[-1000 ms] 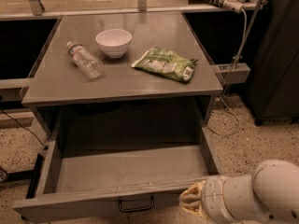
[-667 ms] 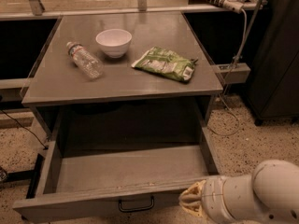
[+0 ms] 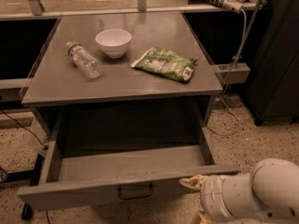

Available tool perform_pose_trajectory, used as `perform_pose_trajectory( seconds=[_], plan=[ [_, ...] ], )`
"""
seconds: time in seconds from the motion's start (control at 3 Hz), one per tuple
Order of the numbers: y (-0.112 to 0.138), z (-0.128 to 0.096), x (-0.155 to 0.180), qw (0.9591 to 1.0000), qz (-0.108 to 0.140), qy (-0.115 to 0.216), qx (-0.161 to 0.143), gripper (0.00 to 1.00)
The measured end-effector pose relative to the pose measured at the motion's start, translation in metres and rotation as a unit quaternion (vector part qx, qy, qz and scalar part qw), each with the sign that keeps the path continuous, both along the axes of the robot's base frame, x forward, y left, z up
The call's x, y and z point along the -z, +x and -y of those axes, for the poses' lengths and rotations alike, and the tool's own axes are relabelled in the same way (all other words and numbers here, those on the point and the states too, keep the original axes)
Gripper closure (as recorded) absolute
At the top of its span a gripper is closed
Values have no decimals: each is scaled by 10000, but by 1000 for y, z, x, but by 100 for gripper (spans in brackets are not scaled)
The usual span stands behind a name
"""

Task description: Close top drawer

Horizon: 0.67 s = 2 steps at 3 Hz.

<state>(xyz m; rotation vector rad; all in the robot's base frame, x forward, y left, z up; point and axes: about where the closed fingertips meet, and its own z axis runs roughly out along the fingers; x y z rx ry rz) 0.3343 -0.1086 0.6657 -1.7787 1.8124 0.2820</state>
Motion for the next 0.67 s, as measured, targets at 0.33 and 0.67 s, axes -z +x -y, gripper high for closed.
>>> perform_pose_trajectory(
  seconds=[0.33, 0.67],
  plan=[
    [25, 4, 0, 9998, 152, 106, 28, 0],
    [64, 15, 0, 9992, 316, 217, 59, 16]
  ],
)
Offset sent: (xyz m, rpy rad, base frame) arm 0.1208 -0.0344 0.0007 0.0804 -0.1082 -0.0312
